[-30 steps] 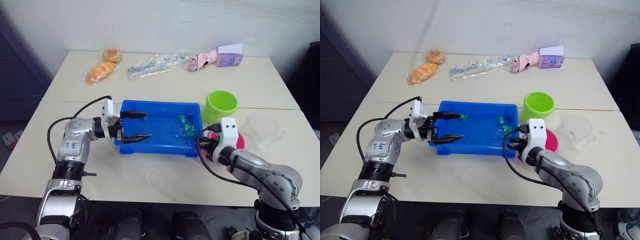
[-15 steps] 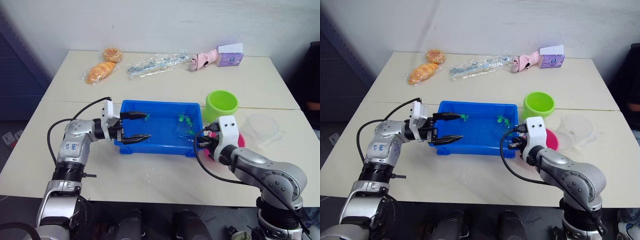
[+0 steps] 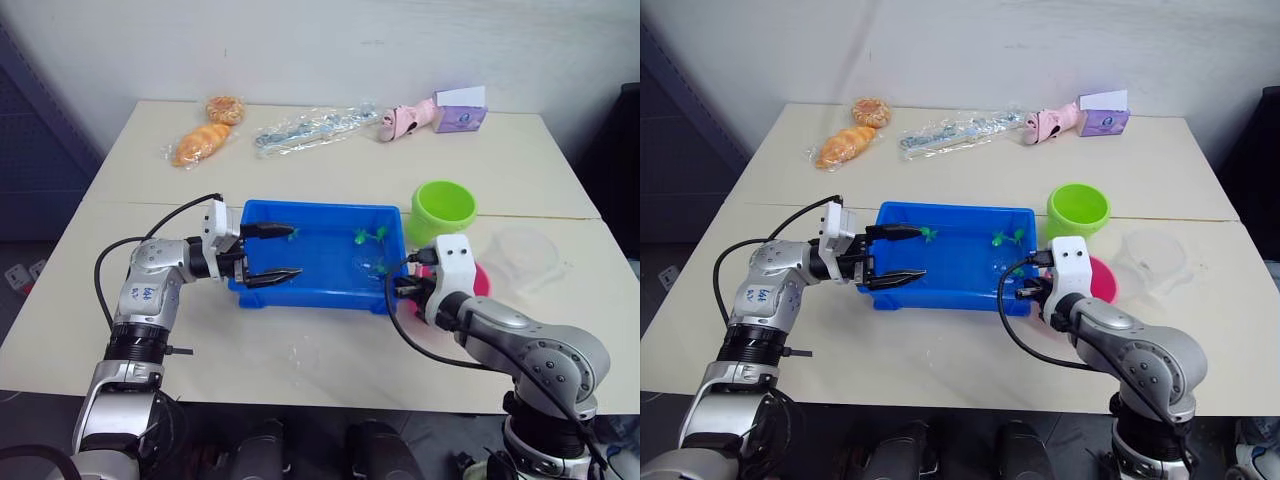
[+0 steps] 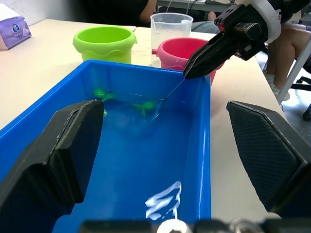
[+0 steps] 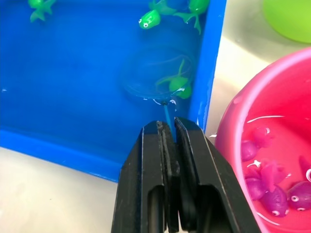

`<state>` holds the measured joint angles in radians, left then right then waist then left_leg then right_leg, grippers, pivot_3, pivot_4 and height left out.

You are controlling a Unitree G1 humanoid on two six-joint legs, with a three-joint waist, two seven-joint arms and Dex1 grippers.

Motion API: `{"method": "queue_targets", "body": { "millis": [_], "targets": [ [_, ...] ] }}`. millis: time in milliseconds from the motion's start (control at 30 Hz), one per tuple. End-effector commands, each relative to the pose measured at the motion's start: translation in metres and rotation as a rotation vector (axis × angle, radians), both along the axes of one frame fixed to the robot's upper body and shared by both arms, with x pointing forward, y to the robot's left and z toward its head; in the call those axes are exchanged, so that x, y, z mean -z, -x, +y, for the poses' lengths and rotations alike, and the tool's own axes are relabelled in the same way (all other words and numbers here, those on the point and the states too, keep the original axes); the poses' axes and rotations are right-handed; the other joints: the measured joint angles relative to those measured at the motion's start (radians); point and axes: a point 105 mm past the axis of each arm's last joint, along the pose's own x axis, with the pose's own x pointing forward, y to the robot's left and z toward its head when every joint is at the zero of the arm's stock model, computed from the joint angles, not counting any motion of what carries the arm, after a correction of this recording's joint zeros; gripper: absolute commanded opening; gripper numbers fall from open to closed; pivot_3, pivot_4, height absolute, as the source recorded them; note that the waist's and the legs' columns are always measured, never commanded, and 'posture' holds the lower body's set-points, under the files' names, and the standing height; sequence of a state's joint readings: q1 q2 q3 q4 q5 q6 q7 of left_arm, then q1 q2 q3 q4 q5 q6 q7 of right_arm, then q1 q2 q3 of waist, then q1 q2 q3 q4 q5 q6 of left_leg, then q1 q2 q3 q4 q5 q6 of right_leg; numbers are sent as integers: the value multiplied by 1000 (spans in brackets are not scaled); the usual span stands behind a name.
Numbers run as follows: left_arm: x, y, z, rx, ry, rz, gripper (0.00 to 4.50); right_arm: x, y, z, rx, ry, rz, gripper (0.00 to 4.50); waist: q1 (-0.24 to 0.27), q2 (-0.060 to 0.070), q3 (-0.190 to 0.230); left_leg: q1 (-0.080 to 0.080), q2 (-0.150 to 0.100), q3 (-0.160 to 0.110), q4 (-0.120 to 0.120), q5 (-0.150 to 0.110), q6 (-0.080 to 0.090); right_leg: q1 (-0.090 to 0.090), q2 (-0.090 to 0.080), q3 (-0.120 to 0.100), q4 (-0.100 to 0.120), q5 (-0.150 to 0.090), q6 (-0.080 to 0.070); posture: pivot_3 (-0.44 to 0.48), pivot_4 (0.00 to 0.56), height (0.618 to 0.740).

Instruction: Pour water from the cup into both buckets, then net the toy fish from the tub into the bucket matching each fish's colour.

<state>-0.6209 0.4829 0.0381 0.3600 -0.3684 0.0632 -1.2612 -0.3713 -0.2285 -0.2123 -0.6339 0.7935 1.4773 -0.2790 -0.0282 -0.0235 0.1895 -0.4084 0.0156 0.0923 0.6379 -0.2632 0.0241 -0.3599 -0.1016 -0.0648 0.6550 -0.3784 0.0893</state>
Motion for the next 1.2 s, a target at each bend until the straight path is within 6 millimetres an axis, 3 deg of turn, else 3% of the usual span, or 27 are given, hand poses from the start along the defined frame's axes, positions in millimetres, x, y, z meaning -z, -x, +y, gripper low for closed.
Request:
{"method": "queue_targets", "body": {
  "millis": [33, 500, 1033, 1200],
  "targets": [
    [-11, 3, -2, 13, 12, -48, 4365, -6, -4, -3, 42, 22, -20, 0, 0, 0, 0, 0, 0, 0, -1, 0, 0, 0, 0, 0, 0, 0, 0, 0, 150, 740],
    [-10, 3, -2, 5, 18, -48, 4365, -16, -18, 1, 69, 98, -12, 0, 0, 0, 0, 0, -1, 0, -6, 1, -1, -1, 0, 0, 0, 0, 0, 0, 150, 740],
    [-10, 3, 0, -4, 21, -53, 4365, -23, -19, 14, -57, 219, -97, 0, -3, 0, 0, 0, -1, 1, -7, 1, -2, -1, 0, -1, 0, 0, 0, 0, 150, 740],
    [-11, 3, 0, -7, 21, -55, 4365, -31, -20, 16, -107, 327, -159, 0, -1, 0, 0, 0, -1, 1, -6, 1, -2, -1, 0, -1, 0, 0, 0, 0, 150, 740]
  ]
}}
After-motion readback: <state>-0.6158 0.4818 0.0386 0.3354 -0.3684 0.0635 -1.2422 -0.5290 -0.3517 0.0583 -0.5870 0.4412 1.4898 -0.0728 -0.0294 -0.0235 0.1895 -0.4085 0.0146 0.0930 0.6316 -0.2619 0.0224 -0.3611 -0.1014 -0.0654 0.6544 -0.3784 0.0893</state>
